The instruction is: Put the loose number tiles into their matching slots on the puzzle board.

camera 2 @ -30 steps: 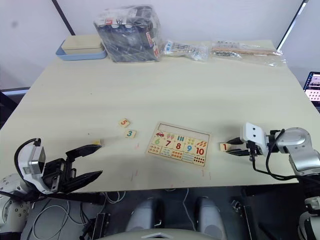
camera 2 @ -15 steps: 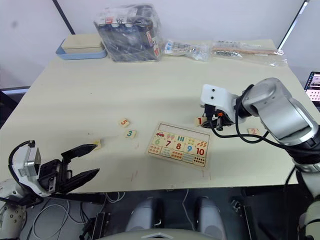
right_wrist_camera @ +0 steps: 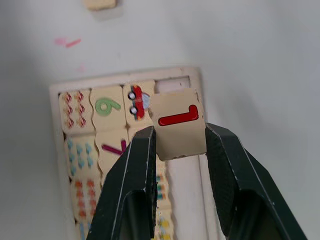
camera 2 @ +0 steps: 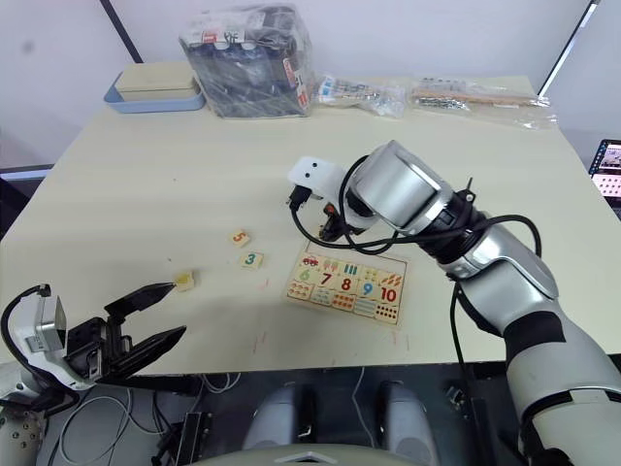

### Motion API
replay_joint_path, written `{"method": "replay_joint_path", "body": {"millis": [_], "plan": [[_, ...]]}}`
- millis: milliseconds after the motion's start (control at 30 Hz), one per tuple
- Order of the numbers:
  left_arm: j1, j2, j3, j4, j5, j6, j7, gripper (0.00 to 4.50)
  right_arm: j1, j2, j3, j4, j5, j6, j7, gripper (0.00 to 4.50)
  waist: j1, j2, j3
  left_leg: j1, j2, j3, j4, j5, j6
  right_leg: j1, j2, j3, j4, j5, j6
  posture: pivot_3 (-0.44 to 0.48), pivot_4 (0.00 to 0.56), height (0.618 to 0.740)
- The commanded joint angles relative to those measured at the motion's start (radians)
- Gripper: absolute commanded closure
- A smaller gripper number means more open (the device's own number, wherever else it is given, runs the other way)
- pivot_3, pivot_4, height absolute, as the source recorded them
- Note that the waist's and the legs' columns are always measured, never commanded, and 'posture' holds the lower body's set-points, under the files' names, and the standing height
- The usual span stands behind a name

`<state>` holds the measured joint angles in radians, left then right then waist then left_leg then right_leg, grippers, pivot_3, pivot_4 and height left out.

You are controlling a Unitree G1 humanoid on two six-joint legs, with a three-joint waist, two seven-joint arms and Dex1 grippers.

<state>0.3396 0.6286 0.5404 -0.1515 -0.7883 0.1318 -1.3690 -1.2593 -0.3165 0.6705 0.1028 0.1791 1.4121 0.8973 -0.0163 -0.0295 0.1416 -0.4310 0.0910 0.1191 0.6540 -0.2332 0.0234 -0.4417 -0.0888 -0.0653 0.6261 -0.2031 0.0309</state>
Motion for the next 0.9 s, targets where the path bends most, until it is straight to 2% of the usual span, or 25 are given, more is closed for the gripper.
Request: {"method": "replay_joint_path", "body": {"millis": [33, 333, 633, 900], "plan": [[0.006, -0.001, 0.027, -0.029, -0.019, -0.010, 0.009, 0.00, -0.021, 0.029, -0.001, 0.059, -0.014, -0.049, -0.040, 3.58, -0.001, 0.000, 0.000, 0.000, 0.000, 0.000, 0.000, 0.000, 0.000, 0.000, 0.000, 0.000, 0.000, 0.000, 0.000, 0.000, 0.150, 0.740], [0.019, -0.010, 0.045, -0.007, -0.012, -0.020, 0.038, 0.00, 0.009, 0.098, -0.024, 0.172, -0.021, -0.091, -0.105, 3.58, -0.005, 0.000, 0.000, 0.000, 0.000, 0.000, 0.000, 0.000, 0.000, 0.001, 0.001, 0.000, 0.001, 0.002, 0.003, 0.000, 0.150, 0.740], [0.022, 0.007, 0.075, 0.094, 0.014, -0.056, 0.022, 0.00, 0.057, 0.130, -0.052, 0.143, -0.011, -0.056, -0.166, 3.58, -0.013, 0.001, 0.000, 0.000, 0.001, 0.000, 0.000, 0.000, 0.000, 0.001, 0.001, -0.001, 0.001, 0.002, 0.003, 0.000, 0.150, 0.740], [0.022, 0.010, 0.073, 0.117, 0.019, -0.067, 0.005, 0.00, 0.096, 0.164, -0.086, 0.130, -0.009, -0.047, -0.227, 3.58, -0.024, 0.000, 0.000, 0.000, 0.001, 0.000, 0.000, 0.000, 0.000, 0.001, 0.001, -0.001, 0.001, 0.002, 0.004, 0.000, 0.150, 0.740]]}}
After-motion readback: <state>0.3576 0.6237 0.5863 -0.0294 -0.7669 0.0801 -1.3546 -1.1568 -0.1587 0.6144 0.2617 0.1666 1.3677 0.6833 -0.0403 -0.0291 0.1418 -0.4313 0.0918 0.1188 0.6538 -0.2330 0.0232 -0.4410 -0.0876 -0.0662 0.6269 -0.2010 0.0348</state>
